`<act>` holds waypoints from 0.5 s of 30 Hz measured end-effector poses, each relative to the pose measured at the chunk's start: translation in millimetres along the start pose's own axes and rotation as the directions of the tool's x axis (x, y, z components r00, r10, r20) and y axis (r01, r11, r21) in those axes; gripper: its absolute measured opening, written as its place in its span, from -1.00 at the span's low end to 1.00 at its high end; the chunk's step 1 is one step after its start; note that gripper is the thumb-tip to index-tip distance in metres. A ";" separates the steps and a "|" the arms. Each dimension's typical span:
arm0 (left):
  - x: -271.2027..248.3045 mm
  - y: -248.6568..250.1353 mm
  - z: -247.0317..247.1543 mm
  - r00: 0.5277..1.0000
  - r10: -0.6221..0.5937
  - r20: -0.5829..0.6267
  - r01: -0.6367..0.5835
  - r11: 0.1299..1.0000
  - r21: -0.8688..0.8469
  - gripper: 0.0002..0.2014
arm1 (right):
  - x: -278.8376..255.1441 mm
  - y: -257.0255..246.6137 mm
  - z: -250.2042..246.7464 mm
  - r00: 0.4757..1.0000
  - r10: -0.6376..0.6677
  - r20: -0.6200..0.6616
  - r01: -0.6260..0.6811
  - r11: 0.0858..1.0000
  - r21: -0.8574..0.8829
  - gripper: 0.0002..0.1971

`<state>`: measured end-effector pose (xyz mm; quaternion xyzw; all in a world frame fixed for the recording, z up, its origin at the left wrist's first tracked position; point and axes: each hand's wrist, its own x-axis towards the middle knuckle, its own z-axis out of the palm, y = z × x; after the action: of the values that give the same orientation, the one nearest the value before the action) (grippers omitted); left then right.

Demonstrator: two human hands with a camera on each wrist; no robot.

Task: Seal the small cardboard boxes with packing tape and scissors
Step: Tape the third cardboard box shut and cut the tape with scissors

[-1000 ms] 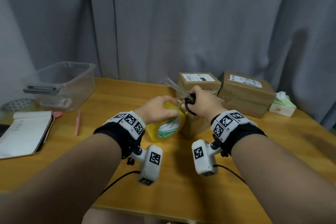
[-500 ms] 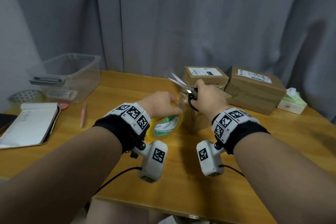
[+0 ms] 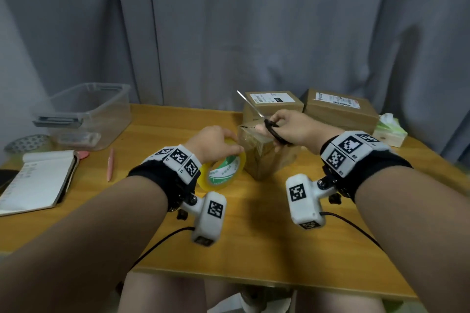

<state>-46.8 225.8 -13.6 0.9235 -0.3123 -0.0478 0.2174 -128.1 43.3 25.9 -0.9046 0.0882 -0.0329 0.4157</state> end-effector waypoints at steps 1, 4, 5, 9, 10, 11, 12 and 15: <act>-2.1 0.9 -2.0 1.000 -0.005 -0.005 0.005 1.000 0.005 -0.54 | -10.1 0.7 -3.8 0.991 0.064 0.117 -0.063 0.998 -0.009 -0.57; -6.1 2.6 -6.4 1.000 -0.004 -0.015 0.005 0.999 0.045 -0.51 | -36.4 7.1 -13.5 0.894 0.246 0.374 -0.228 0.969 -0.092 -0.30; -7.7 3.0 -7.1 1.000 -0.007 -0.015 0.007 0.999 0.049 -0.51 | -41.7 10.7 -13.5 0.872 0.278 0.403 -0.253 0.961 -0.114 -0.18; -13.0 3.0 -5.2 0.999 -0.017 -0.034 0.018 1.000 0.021 -0.53 | -52.9 24.5 -1.6 0.819 0.350 0.455 -0.327 0.936 -0.130 -0.18; -13.5 2.6 -4.2 0.999 -0.017 -0.041 0.018 1.000 0.014 -0.53 | -53.4 27.8 1.8 0.816 0.362 0.451 -0.346 0.930 -0.121 -0.22; -13.9 2.2 -3.4 0.999 -0.017 -0.045 0.018 1.000 0.011 -0.54 | -53.7 29.8 4.9 0.816 0.370 0.443 -0.359 0.927 -0.113 -0.24; -13.6 1.4 -2.4 0.999 -0.014 -0.050 0.015 1.000 0.007 -0.54 | -53.1 31.3 7.8 0.820 0.377 0.430 -0.367 0.924 -0.110 -0.23; -11.2 -0.7 -3.0 0.999 -0.011 -0.048 0.011 1.000 0.006 -0.57 | -46.4 31.1 15.7 0.825 0.383 0.415 -0.374 0.921 -0.106 -0.20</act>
<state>-54.8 234.1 -11.7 0.9268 -0.3022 -0.0258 0.2215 -175.7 43.8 -7.2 -0.8581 0.1728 0.2502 0.4138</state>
